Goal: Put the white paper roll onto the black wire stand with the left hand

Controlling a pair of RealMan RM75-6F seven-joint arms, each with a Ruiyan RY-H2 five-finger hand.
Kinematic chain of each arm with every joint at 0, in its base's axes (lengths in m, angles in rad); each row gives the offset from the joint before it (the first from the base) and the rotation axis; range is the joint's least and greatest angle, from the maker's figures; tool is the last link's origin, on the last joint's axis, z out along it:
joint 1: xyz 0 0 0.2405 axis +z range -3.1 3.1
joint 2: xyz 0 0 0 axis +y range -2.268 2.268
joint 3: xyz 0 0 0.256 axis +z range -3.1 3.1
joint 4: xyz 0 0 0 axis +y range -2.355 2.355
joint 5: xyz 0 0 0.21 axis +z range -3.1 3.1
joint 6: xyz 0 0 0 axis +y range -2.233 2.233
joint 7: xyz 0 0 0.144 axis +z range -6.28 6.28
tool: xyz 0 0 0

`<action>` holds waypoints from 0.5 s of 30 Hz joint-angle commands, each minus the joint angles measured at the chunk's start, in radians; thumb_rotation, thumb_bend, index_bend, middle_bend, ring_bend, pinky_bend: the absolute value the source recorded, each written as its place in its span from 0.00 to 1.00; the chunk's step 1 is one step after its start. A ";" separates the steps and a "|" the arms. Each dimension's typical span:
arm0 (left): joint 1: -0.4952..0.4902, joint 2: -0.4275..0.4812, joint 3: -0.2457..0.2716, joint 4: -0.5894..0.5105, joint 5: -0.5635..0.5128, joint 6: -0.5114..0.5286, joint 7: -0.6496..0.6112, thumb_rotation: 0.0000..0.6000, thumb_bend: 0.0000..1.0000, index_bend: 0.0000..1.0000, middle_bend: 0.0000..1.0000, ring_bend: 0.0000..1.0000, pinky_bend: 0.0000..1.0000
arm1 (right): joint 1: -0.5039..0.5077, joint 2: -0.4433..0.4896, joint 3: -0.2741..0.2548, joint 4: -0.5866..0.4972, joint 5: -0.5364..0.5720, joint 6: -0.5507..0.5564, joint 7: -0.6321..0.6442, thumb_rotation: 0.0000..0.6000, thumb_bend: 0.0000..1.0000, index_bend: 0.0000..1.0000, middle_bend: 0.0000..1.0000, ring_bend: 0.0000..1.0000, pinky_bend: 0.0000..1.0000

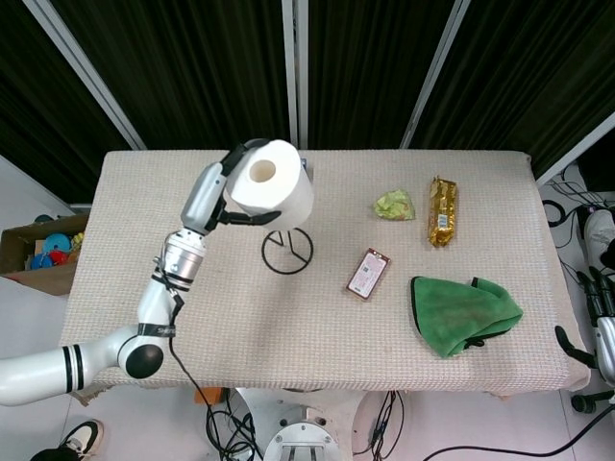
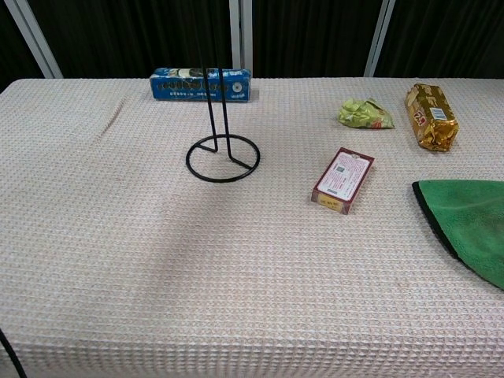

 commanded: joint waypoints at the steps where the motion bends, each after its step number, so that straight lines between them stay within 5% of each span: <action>1: -0.005 -0.010 0.014 0.011 0.015 -0.006 0.000 1.00 0.33 0.35 0.52 0.50 0.51 | -0.001 0.000 0.000 -0.002 -0.001 0.003 -0.002 1.00 0.27 0.00 0.00 0.00 0.00; 15: -0.016 -0.038 0.060 0.066 0.054 -0.010 0.028 1.00 0.33 0.35 0.52 0.50 0.51 | -0.001 -0.002 -0.001 0.005 0.000 -0.002 0.005 1.00 0.27 0.00 0.00 0.00 0.00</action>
